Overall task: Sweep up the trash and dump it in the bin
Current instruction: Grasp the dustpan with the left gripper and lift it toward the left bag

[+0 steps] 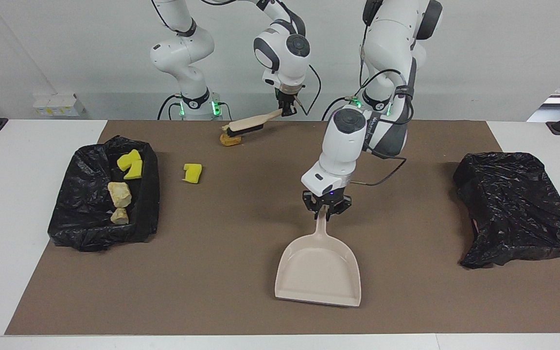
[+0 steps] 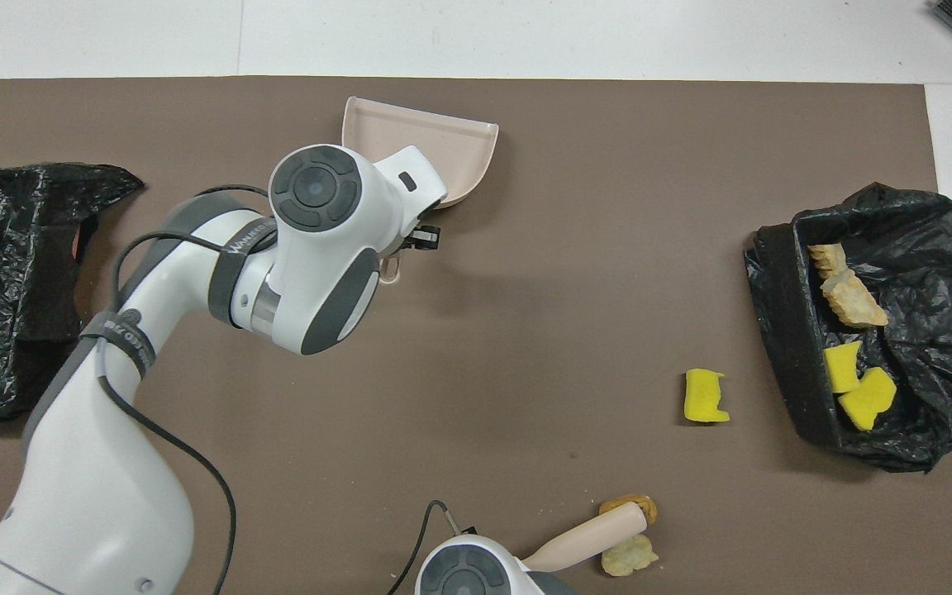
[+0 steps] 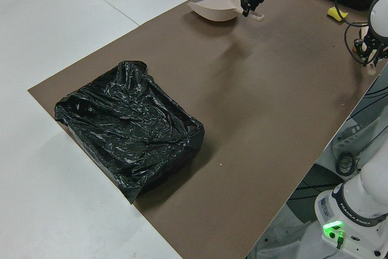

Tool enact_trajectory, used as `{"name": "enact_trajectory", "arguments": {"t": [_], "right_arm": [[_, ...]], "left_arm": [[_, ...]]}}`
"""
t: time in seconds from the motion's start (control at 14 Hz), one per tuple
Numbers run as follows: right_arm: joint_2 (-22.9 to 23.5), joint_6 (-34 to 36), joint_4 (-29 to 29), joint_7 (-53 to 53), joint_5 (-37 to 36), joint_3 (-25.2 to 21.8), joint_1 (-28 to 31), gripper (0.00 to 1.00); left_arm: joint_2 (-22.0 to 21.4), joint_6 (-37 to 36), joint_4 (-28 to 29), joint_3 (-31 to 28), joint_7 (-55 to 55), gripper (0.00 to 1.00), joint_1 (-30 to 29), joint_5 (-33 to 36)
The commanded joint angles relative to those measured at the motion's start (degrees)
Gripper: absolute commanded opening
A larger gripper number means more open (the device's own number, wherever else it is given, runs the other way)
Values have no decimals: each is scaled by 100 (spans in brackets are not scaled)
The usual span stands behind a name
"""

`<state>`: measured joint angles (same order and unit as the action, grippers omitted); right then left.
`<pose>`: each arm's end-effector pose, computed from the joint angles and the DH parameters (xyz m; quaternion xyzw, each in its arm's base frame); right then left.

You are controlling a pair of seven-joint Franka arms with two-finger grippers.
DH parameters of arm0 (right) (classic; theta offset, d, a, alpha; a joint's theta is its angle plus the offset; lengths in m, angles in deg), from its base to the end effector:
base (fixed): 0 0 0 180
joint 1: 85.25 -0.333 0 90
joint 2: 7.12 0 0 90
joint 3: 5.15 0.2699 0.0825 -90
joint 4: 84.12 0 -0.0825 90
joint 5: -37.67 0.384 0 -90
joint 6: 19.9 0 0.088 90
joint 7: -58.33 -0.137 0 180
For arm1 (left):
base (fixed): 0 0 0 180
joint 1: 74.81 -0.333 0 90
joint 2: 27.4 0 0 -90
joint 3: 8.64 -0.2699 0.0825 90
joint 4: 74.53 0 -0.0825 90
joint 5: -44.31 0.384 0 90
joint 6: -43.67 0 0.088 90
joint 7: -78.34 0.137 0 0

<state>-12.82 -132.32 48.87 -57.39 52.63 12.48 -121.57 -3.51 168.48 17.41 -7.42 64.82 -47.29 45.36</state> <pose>0.2543 0.3868 0.2874 0.8100 -0.5634 -0.1093 0.1202 0.5927 -0.3223 0.3318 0.9877 -0.1354 0.0744 0.0248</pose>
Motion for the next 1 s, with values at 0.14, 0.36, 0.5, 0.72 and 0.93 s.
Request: {"name": "enact_trajectory", "arguments": {"t": [0.14, 0.36, 0.5, 0.72, 0.93], "right_arm": [[-449, -61, 596, -170, 788, 39, 204, 0], [-476, -8, 649, -179, 1044, 39, 205, 0], [-476, -34, 649, -179, 1052, 39, 205, 0], [-467, 9, 658, -171, 1061, 39, 205, 0], [-449, 10, 649, -92, 1237, 39, 205, 0]], "left_arm": [[-403, -851, 34, 28, 1867, 0, -412, 105], [-587, -1555, 43, 28, 3500, 0, -685, 97], [-605, -1679, 87, 28, 4460, 0, -817, 97], [-737, -1636, 350, 28, 5489, 0, -1002, 97], [-772, -1592, 465, 28, 6586, 0, -1143, 88]]}}
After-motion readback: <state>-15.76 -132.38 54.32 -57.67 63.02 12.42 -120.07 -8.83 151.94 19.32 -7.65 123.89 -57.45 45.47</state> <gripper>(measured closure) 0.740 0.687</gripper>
